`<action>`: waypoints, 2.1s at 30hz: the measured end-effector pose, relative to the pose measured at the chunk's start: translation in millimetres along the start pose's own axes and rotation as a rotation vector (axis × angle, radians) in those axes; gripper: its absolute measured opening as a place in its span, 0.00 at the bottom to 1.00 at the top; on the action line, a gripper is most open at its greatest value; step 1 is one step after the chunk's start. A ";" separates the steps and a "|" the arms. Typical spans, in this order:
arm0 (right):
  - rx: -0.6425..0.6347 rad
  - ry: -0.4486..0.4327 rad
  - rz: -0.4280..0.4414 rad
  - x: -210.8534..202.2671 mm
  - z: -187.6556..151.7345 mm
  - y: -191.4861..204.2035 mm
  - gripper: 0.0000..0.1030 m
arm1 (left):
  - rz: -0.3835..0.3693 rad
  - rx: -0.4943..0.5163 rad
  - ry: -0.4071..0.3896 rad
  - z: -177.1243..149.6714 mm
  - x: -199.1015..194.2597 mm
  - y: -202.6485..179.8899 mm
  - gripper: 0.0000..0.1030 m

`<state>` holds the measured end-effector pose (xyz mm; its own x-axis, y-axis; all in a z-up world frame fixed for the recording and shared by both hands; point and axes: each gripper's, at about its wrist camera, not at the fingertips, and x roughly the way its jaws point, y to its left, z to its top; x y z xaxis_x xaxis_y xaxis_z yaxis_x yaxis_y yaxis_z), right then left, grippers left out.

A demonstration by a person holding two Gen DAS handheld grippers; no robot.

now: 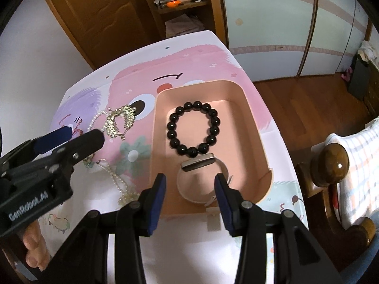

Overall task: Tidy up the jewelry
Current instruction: 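Withdraw both grippers from the tray back over the table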

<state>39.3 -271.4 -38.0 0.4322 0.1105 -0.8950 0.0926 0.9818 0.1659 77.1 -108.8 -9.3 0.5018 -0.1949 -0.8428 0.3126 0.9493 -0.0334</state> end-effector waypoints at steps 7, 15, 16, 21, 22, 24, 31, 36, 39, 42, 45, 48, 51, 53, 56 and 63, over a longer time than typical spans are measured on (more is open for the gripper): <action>0.008 -0.045 -0.008 -11.7 -5.2 7.9 0.42 | 0.031 -0.011 -0.040 -17.2 -21.5 14.3 0.70; 0.000 -0.072 -0.040 -21.7 -8.5 16.7 0.41 | 0.073 -0.063 -0.055 -36.2 -39.6 40.6 0.74; -0.002 -0.072 -0.036 -22.9 -9.5 17.9 0.41 | 0.077 -0.074 -0.055 -38.5 -41.4 45.2 0.74; -0.047 -0.050 -0.024 -23.9 -12.7 29.9 0.41 | 0.120 -0.129 -0.058 -54.1 -52.7 74.9 0.75; -0.063 -0.047 -0.022 -23.4 -13.4 33.9 0.41 | 0.133 -0.140 -0.055 -57.1 -53.4 81.0 0.75; -0.097 -0.048 -0.025 -23.5 -14.3 42.1 0.41 | 0.148 -0.162 -0.049 -62.6 -55.1 94.1 0.75; -0.177 -0.025 0.006 -18.2 -15.0 64.5 0.41 | 0.189 -0.277 -0.015 -81.6 -54.3 145.8 0.75; -0.200 0.016 0.047 -6.6 -12.2 78.1 0.41 | 0.189 -0.339 0.010 -88.6 -46.1 172.5 0.75; -0.211 0.034 0.065 0.1 -10.3 85.0 0.42 | 0.185 -0.351 0.026 -90.7 -38.0 178.9 0.75; -0.236 0.057 0.073 8.7 -9.2 93.8 0.42 | 0.171 -0.344 0.044 -92.5 -28.5 179.8 0.75; -0.269 0.091 0.093 19.9 -9.2 104.1 0.42 | 0.157 -0.326 0.061 -95.3 -19.5 177.7 0.75; -0.313 0.122 0.105 31.7 -9.7 115.0 0.42 | 0.143 -0.315 0.072 -96.8 -13.1 176.5 0.75; -0.356 0.155 0.117 45.1 -9.1 125.8 0.42 | 0.135 -0.316 0.080 -96.9 -7.0 178.2 0.75; -0.385 0.173 0.123 55.0 -8.0 132.6 0.42 | 0.131 -0.325 0.085 -96.8 -4.3 181.2 0.75; -0.422 0.194 0.117 68.2 -6.7 140.5 0.42 | 0.115 -0.340 0.095 -96.2 -0.2 186.9 0.75; -0.482 0.269 0.110 95.7 4.6 148.3 0.42 | 0.062 -0.304 0.132 -83.2 10.1 190.8 0.74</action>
<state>98.5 -116.0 -97.2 0.1667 0.1894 -0.9676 -0.3881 0.9148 0.1122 74.7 90.9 -68.9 0.3969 -0.1195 -0.9100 0.0196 0.9924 -0.1217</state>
